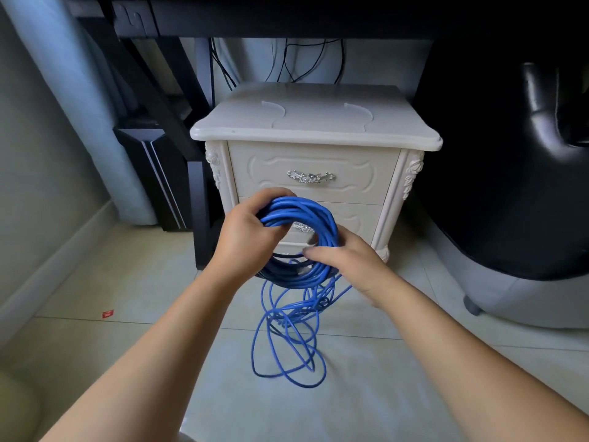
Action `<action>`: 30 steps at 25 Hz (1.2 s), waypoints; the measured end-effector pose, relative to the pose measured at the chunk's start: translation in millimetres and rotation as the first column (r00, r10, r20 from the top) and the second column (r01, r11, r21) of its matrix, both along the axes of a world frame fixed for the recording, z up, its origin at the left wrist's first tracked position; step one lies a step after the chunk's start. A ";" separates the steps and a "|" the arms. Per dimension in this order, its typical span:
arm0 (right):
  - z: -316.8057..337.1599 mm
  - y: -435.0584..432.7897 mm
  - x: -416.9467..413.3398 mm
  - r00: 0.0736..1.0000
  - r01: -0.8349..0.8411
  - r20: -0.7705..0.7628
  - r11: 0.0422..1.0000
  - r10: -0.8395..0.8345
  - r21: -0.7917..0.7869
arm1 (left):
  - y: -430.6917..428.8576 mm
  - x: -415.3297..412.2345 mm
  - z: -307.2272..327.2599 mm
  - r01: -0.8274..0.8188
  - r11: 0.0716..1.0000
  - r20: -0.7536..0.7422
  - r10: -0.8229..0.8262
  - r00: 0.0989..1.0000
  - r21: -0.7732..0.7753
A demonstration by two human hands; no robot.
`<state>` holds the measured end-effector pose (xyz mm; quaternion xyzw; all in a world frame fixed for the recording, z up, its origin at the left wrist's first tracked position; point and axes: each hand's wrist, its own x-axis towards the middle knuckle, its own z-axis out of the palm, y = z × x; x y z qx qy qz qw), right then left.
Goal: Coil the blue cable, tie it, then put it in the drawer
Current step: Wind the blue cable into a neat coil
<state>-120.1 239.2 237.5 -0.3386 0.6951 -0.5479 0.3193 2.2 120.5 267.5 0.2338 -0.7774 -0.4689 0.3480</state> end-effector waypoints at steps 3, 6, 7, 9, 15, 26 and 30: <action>-2.1 -5.4 2.7 0.969 0.146 0.219 0.982 -0.117 -0.123 | 4.1 -3.1 1.4 0.028 0.977 0.018 -0.033 0.999 0.213; 1.5 -4.9 2.4 0.950 0.192 0.267 0.976 -0.160 -0.098 | 0.1 -2.9 -1.9 0.068 0.949 0.144 -0.117 0.983 0.307; 3.0 -3.6 -0.1 0.960 0.179 0.228 0.982 -0.160 -0.064 | -1.4 -1.9 -4.1 0.063 0.960 0.197 -0.120 0.973 0.274; 4.0 -3.9 -3.7 0.990 0.119 0.074 0.993 -0.120 0.022 | -2.6 -0.2 -7.6 0.061 0.990 0.294 -0.095 0.951 0.123; 9.4 -3.7 8.8 0.970 0.007 -0.239 0.985 0.035 0.175 | 7.3 -2.2 -8.5 0.210 0.971 0.481 -0.132 0.867 -0.113; 8.2 8.7 -11.8 0.994 -0.058 -0.086 0.984 0.073 0.166 | -9.6 1.8 -7.4 -0.043 0.982 0.161 0.013 0.987 0.184; 7.6 5.9 -2.2 0.998 -0.029 -0.049 0.991 0.036 0.132 | -7.2 -1.0 -11.4 -0.109 0.936 0.037 0.102 0.994 0.335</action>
